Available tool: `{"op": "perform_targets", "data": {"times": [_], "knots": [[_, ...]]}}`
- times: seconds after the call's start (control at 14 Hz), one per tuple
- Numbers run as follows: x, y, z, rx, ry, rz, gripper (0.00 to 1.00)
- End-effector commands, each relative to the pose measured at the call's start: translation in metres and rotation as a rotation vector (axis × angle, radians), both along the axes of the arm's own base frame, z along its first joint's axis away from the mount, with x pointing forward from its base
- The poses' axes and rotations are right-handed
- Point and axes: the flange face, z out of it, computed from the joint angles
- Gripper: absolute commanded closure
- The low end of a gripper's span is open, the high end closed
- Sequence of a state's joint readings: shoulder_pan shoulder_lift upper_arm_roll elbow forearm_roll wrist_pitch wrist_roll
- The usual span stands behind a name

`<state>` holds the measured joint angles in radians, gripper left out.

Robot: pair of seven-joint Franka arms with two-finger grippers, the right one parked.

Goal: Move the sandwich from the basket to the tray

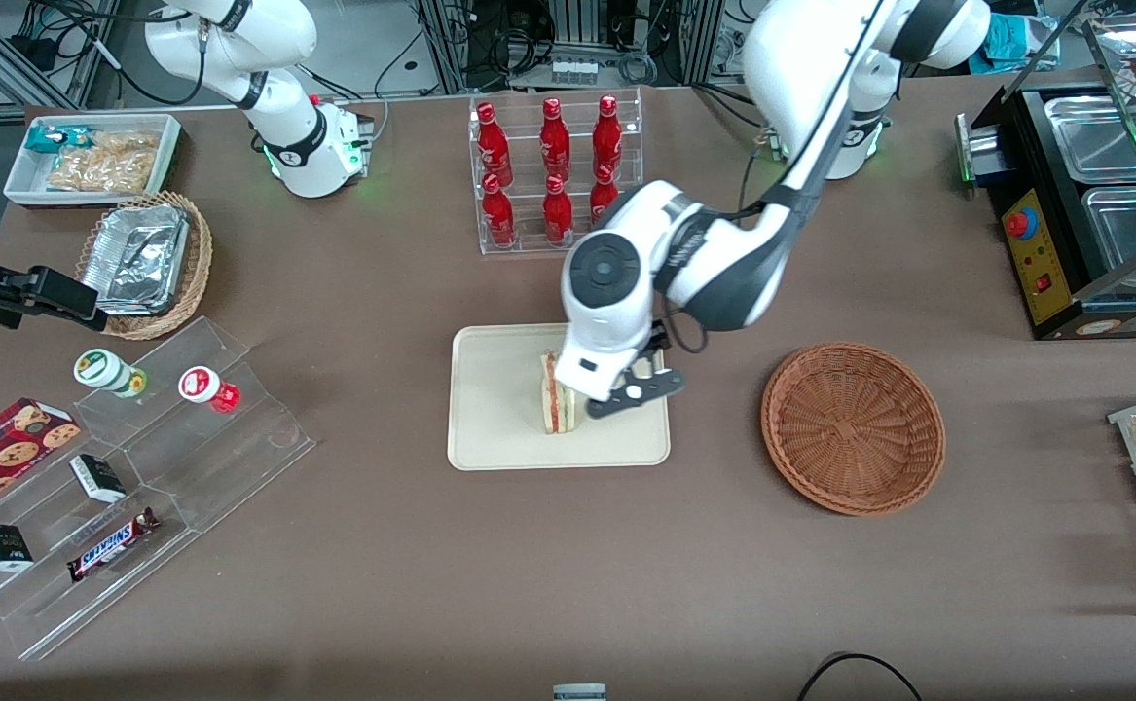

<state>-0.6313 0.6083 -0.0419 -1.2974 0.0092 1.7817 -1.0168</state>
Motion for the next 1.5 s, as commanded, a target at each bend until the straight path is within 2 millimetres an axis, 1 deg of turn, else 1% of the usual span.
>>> {"op": "perform_targets", "data": {"times": [0.0, 0.29, 0.43, 0.5, 0.64, 0.71, 0.86, 0.93, 1.0, 1.14, 1.36, 1.43], "knots": [[-0.001, 0.062, 0.016, 0.014, 0.027, -0.014, 0.0], [0.0, 0.142, 0.032, -0.012, 0.069, -0.076, 0.0], [-0.003, 0.171, 0.038, -0.018, 0.081, -0.112, 0.0], [-0.003, 0.189, 0.043, -0.022, 0.084, -0.118, 0.0], [-0.01, 0.226, 0.052, -0.034, 0.097, -0.173, 0.0], [-0.015, 0.243, 0.058, -0.041, 0.102, -0.188, 0.0], [-0.022, 0.268, 0.076, -0.05, 0.114, -0.224, 0.0], [-0.023, 0.29, 0.086, -0.057, 0.129, -0.233, 0.0], [-0.026, 0.299, 0.094, -0.068, 0.14, -0.266, 0.0], [-0.032, 0.325, 0.116, -0.092, 0.144, -0.302, 0.0], [-0.049, 0.349, 0.146, -0.102, 0.168, -0.39, 0.0], [-0.05, 0.361, 0.156, -0.106, 0.154, -0.406, 0.0]]}}
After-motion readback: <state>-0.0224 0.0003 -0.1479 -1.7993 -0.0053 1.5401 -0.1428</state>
